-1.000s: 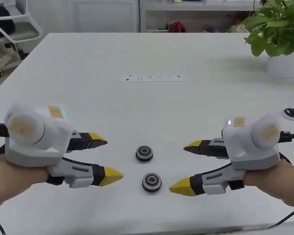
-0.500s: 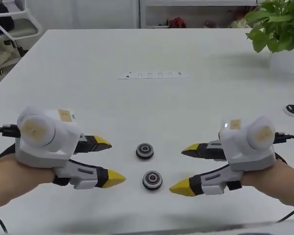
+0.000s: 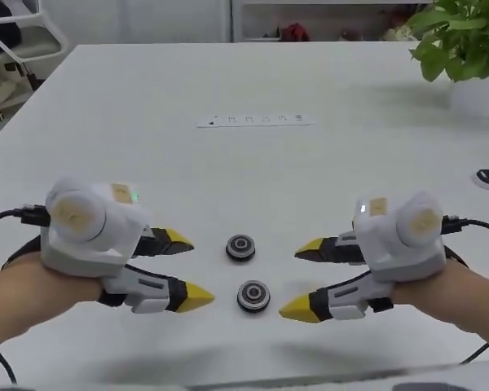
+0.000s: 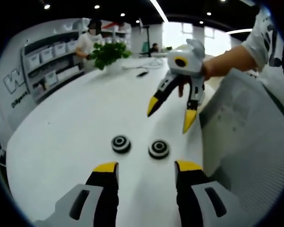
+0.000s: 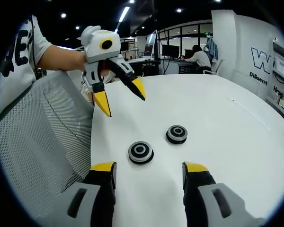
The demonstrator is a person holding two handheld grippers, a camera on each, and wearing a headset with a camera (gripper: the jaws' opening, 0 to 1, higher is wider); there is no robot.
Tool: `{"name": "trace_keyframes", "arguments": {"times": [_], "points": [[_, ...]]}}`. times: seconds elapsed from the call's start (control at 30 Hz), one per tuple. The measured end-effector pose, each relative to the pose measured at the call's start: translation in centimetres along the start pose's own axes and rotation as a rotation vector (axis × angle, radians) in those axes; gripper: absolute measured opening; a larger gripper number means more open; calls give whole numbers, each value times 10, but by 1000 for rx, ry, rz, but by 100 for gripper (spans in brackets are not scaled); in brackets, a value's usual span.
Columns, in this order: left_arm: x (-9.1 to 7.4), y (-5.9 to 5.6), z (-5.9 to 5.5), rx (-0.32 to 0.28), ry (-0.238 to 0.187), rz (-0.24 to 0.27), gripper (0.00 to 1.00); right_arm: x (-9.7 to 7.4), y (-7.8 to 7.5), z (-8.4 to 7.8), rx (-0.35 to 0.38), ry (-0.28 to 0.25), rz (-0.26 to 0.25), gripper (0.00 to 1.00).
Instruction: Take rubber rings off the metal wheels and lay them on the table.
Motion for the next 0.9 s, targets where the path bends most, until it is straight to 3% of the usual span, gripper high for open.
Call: {"name": "trace_keyframes", "arguments": {"times": [0.6,0.9], "points": [[19,-2,-1,45,32,-46,43,16,1,0,-26,31,57,44],[30,-3,5,49,28,-70,39,18,-2,3,-14,22,64,41]]}}
Point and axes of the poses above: the centre of the closed fingertips' face, and the gripper's own axes: x roughly forward along the fingers, y roughly to its left, z roughly out of its top, the point moved 4 cm from there along -x, roughly backward along the fingers
